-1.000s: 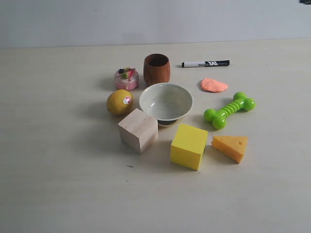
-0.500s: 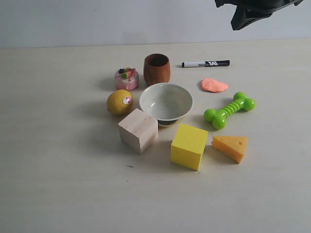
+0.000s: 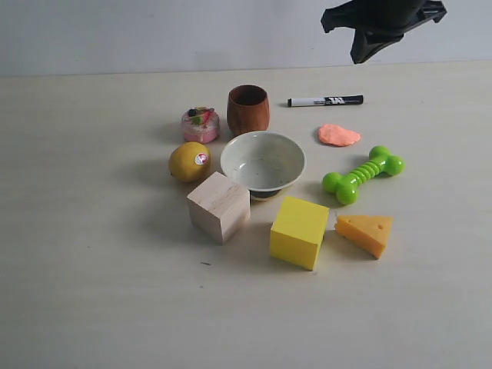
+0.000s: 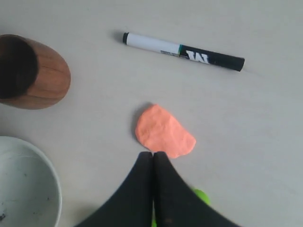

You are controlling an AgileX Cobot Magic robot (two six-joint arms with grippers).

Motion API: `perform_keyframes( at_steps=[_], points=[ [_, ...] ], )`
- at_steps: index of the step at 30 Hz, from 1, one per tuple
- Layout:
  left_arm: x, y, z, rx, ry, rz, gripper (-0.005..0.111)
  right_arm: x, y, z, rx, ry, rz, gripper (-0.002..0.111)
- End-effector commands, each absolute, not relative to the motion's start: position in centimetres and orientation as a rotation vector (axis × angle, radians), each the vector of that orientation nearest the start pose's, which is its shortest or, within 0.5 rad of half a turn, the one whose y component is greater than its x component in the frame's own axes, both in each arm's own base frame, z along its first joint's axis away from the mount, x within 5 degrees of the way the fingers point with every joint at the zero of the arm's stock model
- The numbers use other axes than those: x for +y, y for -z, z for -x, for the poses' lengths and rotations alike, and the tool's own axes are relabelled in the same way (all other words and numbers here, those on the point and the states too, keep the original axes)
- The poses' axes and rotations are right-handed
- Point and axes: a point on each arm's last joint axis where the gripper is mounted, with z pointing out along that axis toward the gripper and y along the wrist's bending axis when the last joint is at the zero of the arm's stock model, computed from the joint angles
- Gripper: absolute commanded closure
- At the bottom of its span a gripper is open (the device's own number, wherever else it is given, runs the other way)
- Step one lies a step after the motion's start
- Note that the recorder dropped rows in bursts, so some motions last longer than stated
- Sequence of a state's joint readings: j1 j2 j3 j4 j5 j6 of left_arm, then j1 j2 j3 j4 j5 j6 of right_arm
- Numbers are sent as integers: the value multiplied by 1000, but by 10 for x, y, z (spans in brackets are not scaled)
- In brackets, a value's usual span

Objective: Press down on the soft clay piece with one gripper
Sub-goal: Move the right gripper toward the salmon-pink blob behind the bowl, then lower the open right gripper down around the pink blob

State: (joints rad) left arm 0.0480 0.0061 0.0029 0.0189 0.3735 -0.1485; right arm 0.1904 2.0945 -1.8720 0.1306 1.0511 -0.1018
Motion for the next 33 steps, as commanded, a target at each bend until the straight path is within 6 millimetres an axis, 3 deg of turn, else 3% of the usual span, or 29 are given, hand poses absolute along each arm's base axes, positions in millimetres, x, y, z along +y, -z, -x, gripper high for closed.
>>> perform_keyframes(
  at_steps=[1, 9, 14, 24, 33],
  points=[
    [3, -180, -53, 1840, 54, 176, 107, 99, -231, -460, 2774, -182, 356, 108],
    [3, -180, -53, 1841, 52, 173, 107, 102, -182, -470, 2860, -187, 353, 108],
    [3, -180, -53, 1841, 52, 173, 107, 103, -164, -476, 2858, -189, 343, 108],
    [3, -180, -53, 1841, 52, 173, 107, 103, -139, -479, 2893, -186, 339, 108],
    [3, -180, -53, 1841, 52, 173, 107, 104, -138, -480, 2885, -193, 333, 108]
  ],
)
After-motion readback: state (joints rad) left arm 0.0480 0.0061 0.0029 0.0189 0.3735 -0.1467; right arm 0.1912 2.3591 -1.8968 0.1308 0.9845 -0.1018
